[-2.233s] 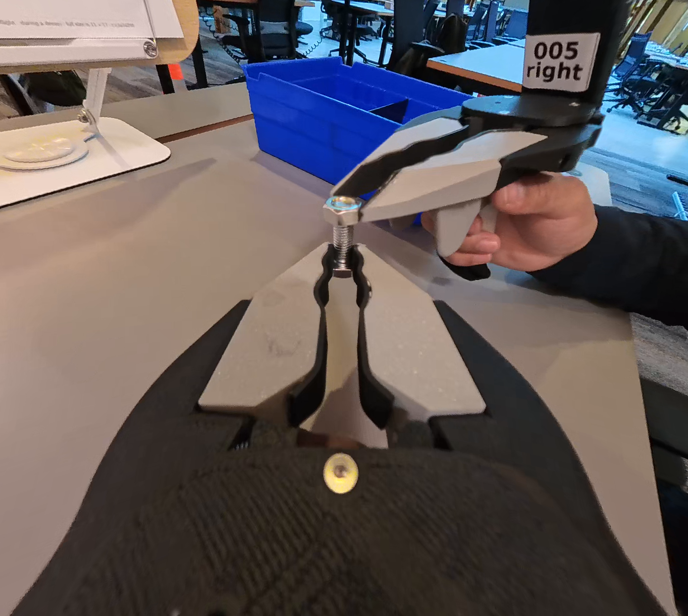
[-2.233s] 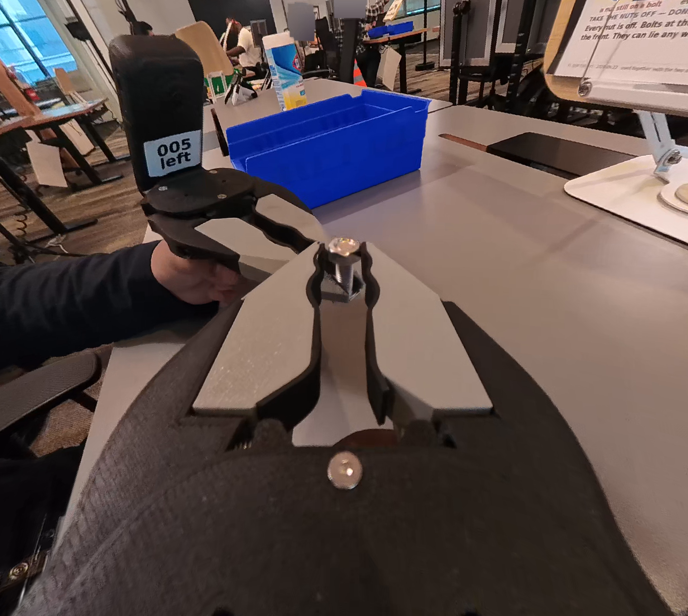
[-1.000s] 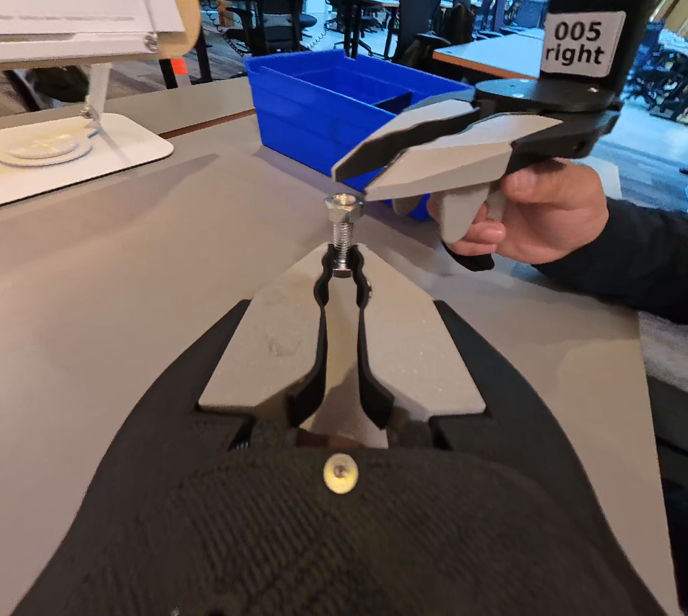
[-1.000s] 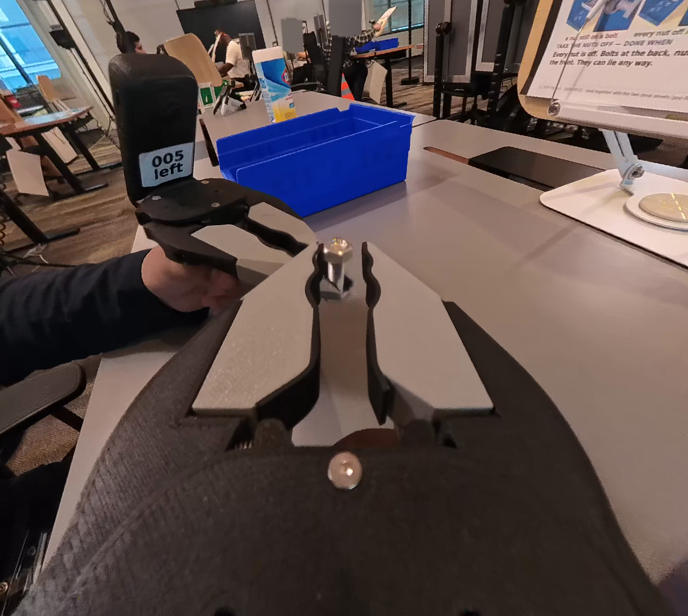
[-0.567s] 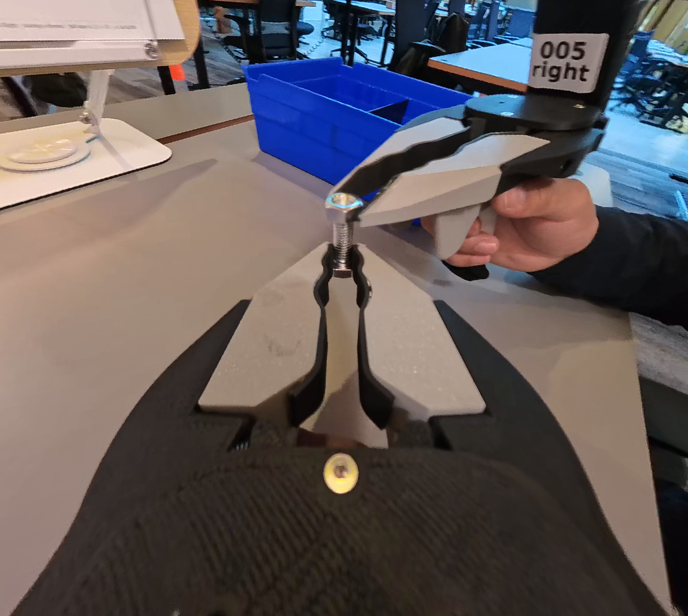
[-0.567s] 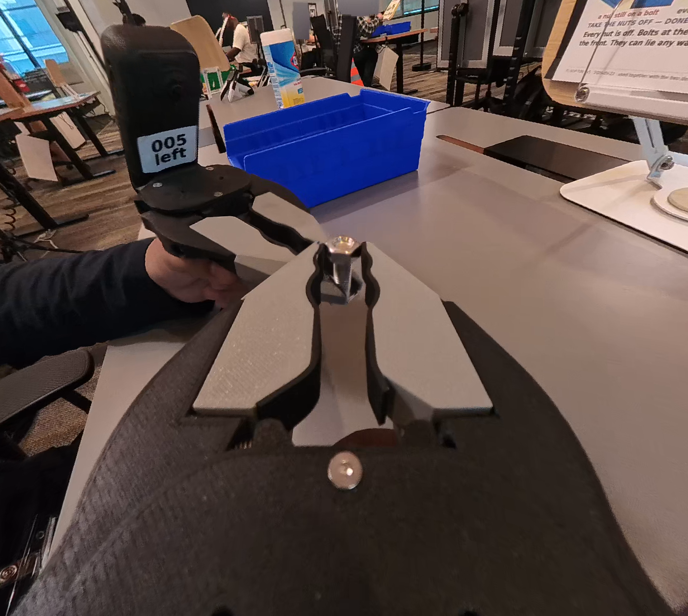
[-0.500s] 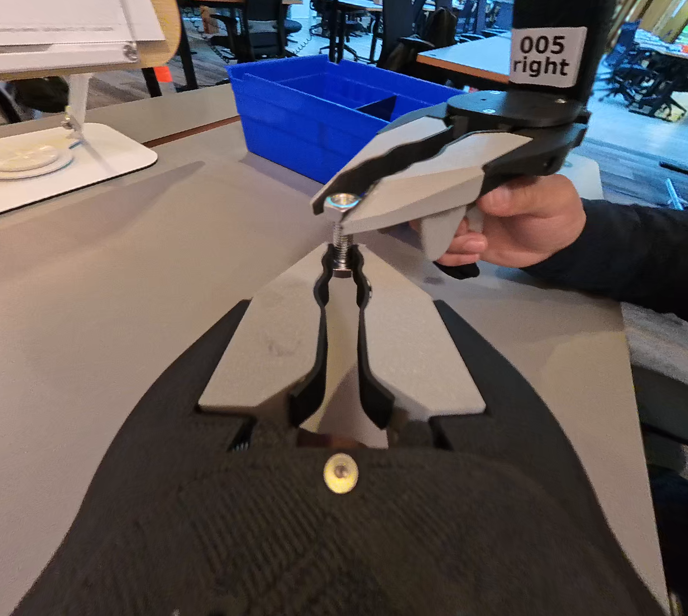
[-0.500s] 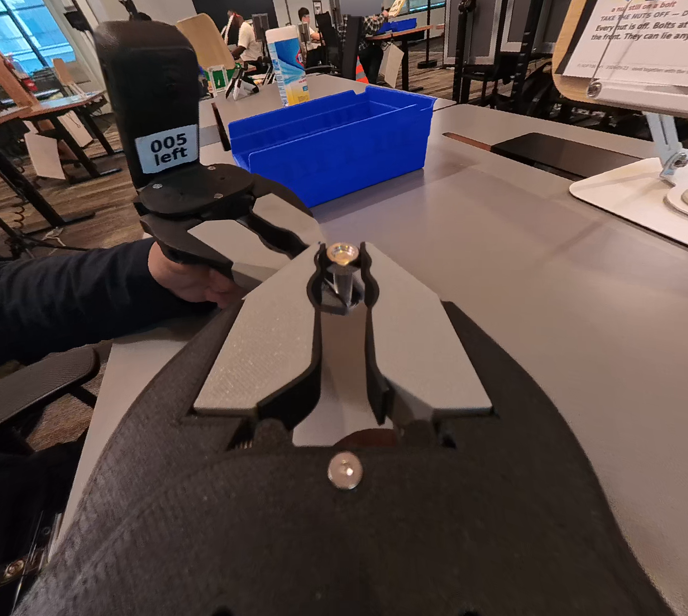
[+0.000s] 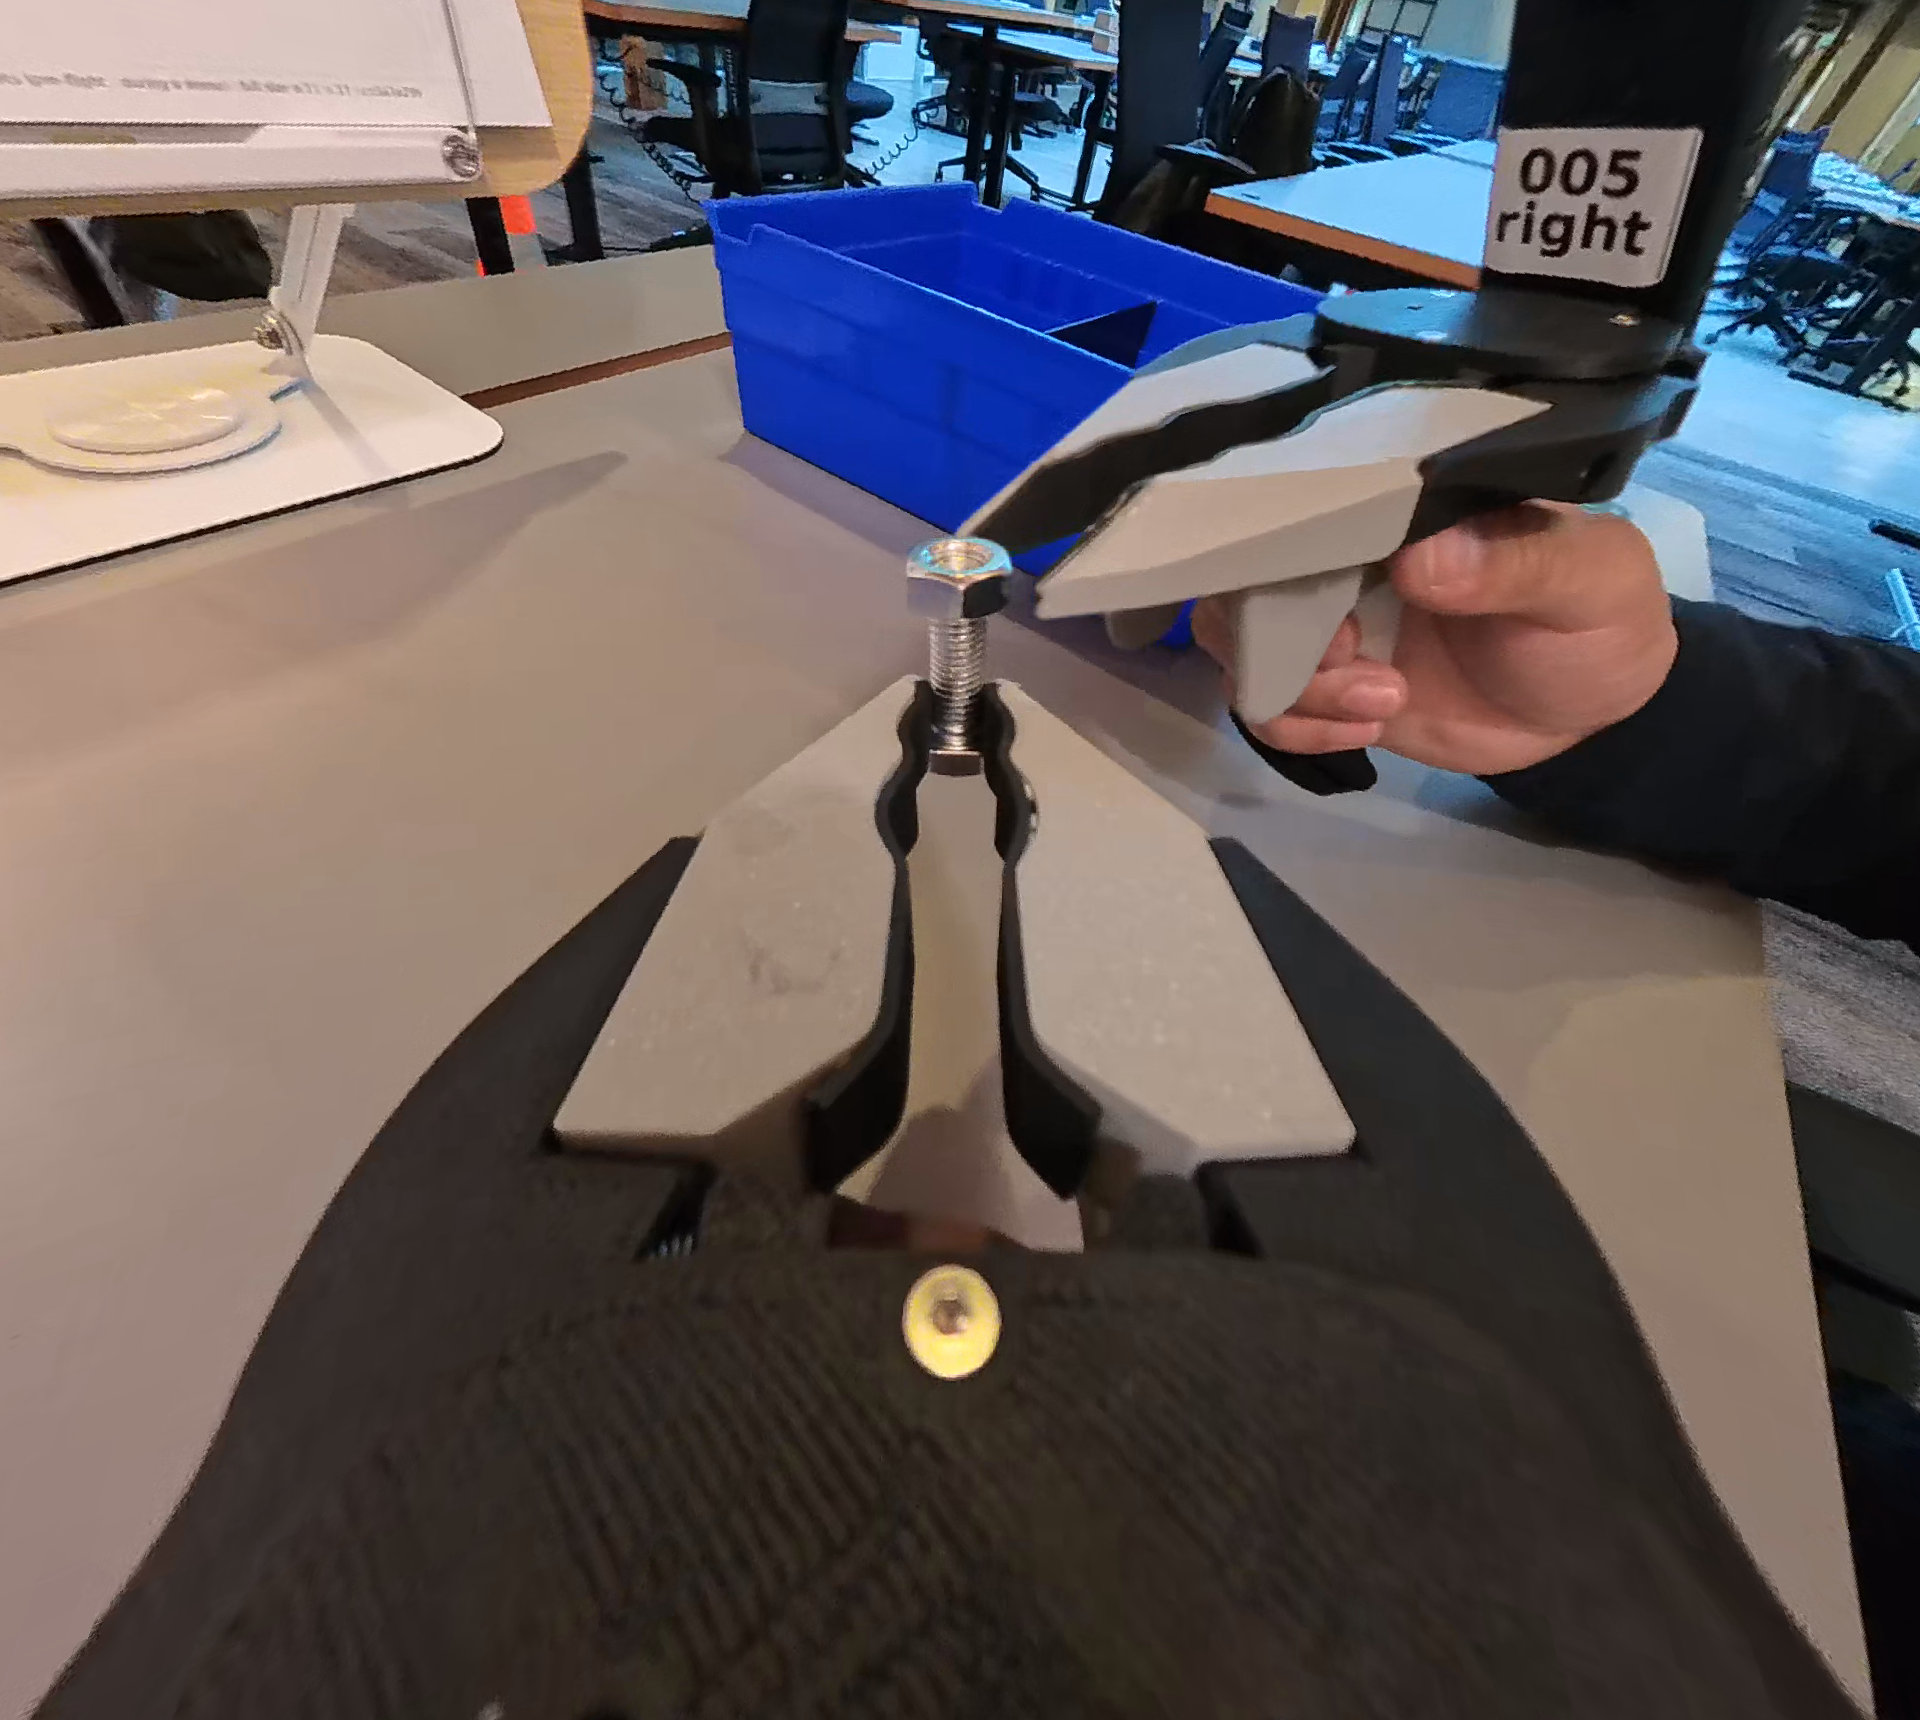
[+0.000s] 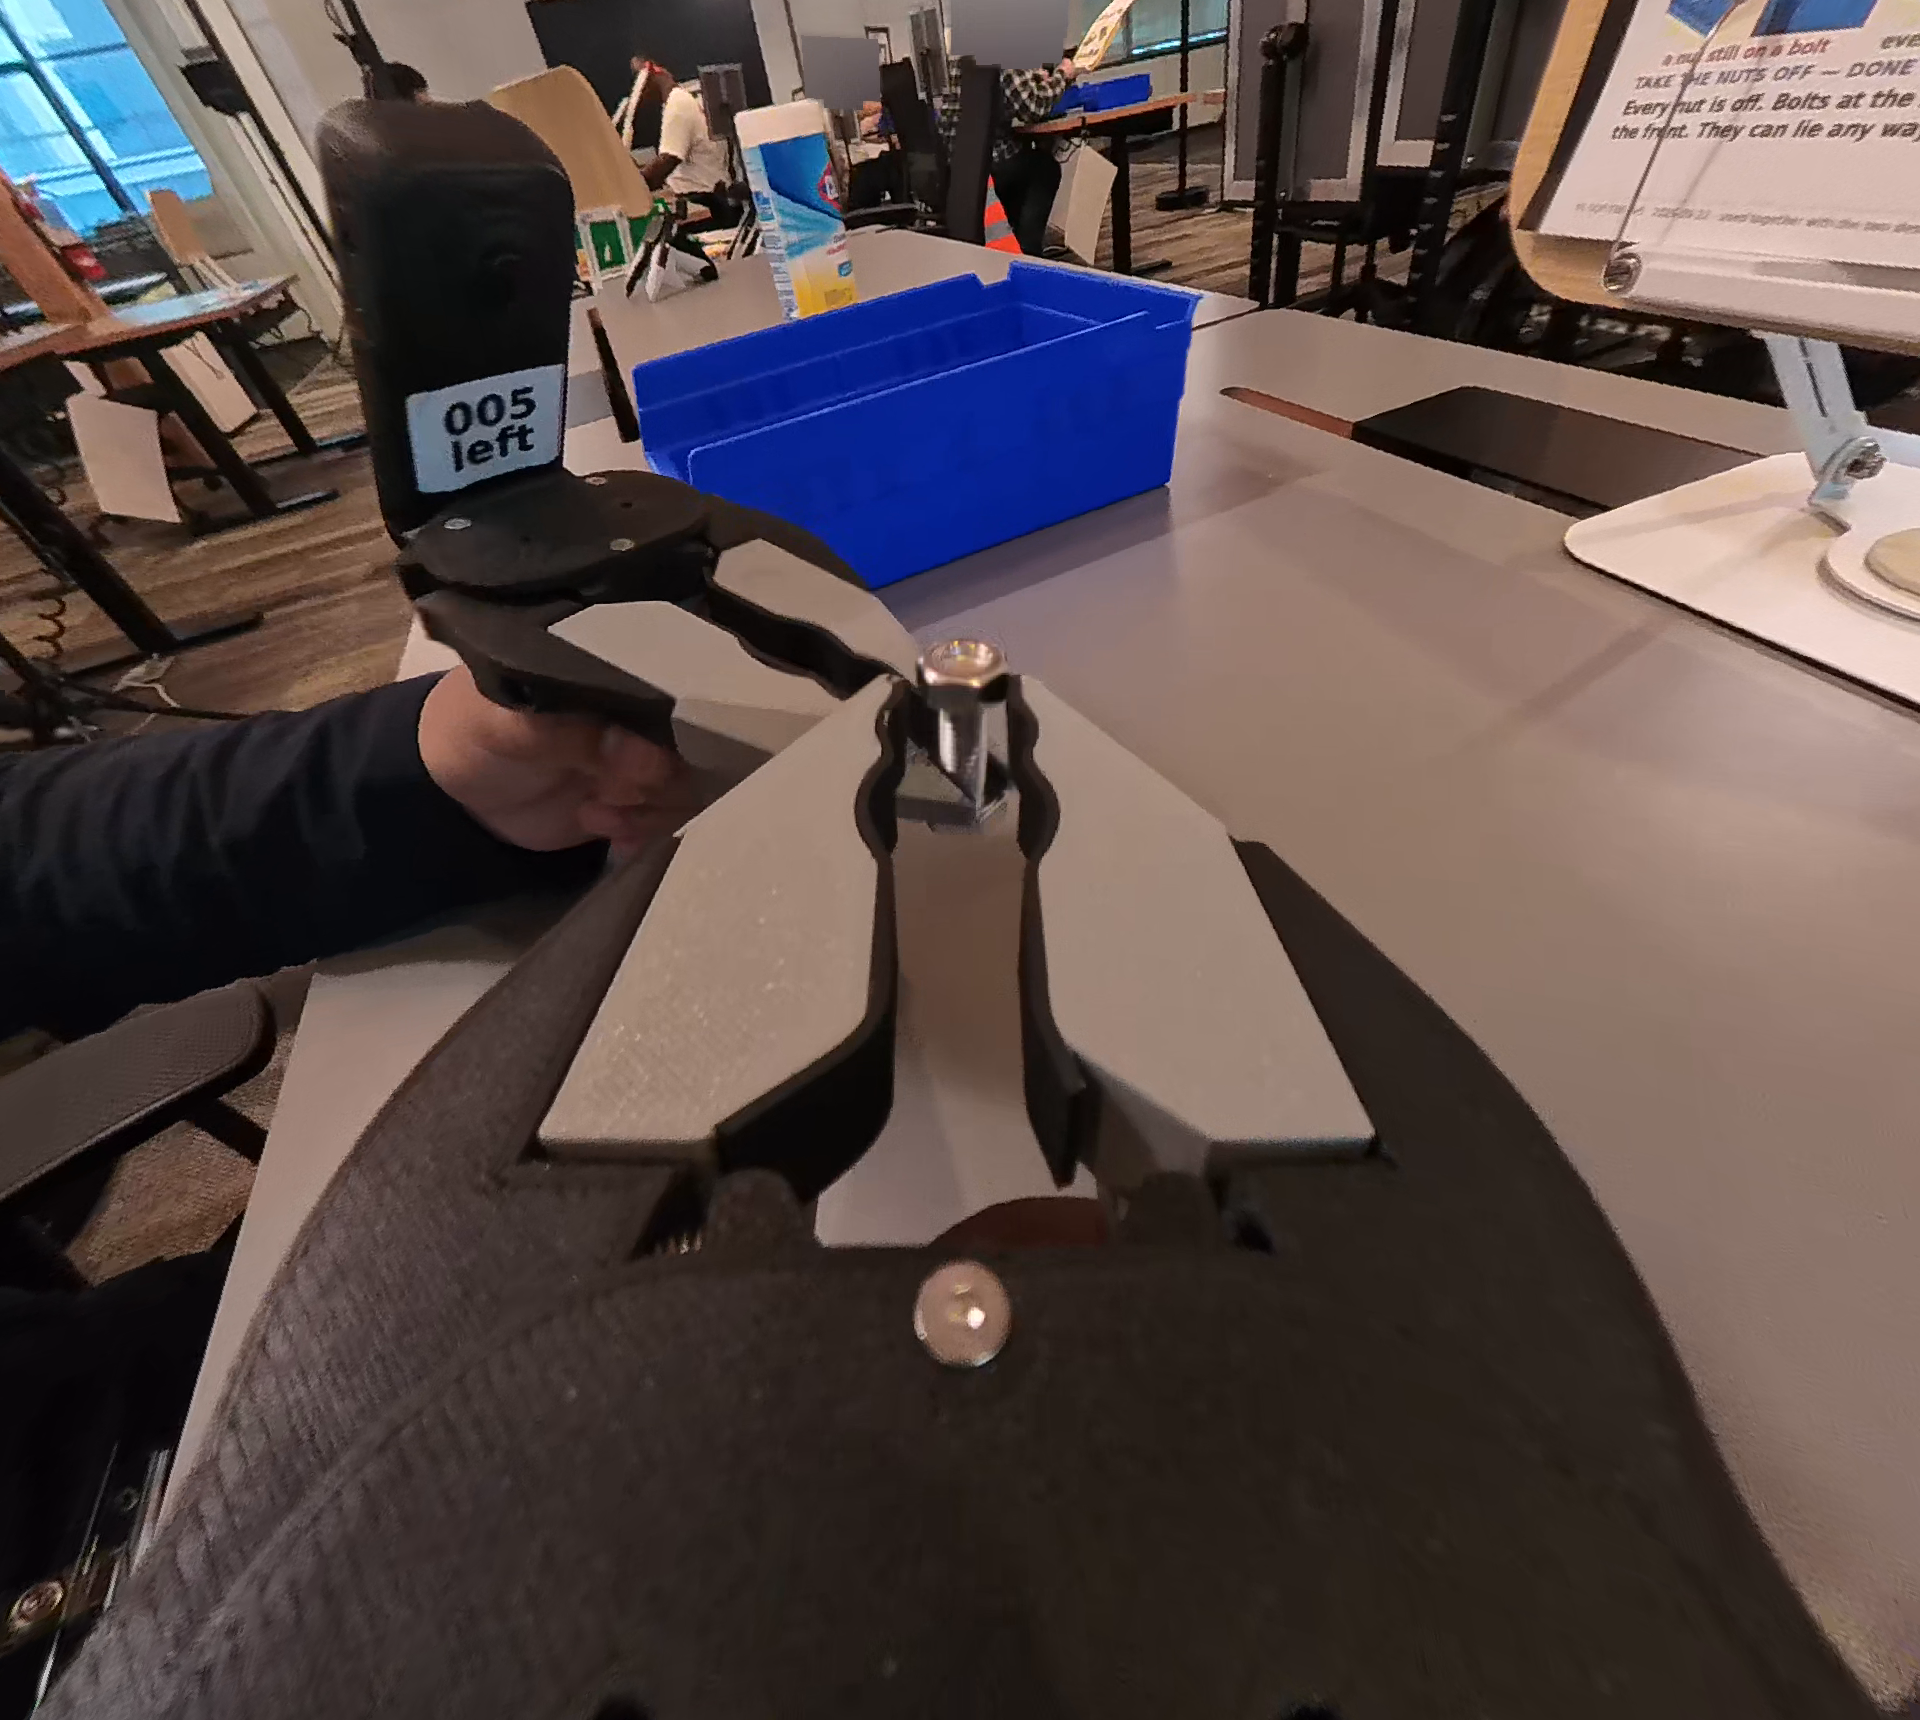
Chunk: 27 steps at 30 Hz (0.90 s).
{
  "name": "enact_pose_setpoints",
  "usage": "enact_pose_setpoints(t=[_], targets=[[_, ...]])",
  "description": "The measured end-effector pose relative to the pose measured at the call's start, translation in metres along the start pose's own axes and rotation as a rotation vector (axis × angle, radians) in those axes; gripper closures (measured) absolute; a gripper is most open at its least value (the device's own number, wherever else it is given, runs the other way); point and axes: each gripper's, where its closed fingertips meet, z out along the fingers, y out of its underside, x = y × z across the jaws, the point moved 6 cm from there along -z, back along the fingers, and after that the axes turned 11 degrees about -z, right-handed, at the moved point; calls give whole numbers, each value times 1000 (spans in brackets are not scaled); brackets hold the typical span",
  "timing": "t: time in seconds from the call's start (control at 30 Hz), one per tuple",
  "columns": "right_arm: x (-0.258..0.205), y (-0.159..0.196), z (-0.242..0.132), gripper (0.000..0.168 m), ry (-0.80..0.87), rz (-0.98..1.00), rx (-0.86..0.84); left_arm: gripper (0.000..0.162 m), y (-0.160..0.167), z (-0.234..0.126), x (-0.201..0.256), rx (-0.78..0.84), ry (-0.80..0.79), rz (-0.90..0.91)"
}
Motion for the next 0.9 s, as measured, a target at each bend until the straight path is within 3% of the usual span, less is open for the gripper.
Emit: enact_pose_setpoints(t=[0.27, 0.57, 0.9], targets=[[-4, 4, 5, 151, -3, -24, -27, 155, 9, 8, 14, -47, 41, 78], [2, -1, -2, 153, 6, 2, 5, 155, -1, -1, -1, 4, -1, -5], [-9, 8, 10, 151, -26, -20, -39, 155, 12, 10, 18, -65, 62, 85]])
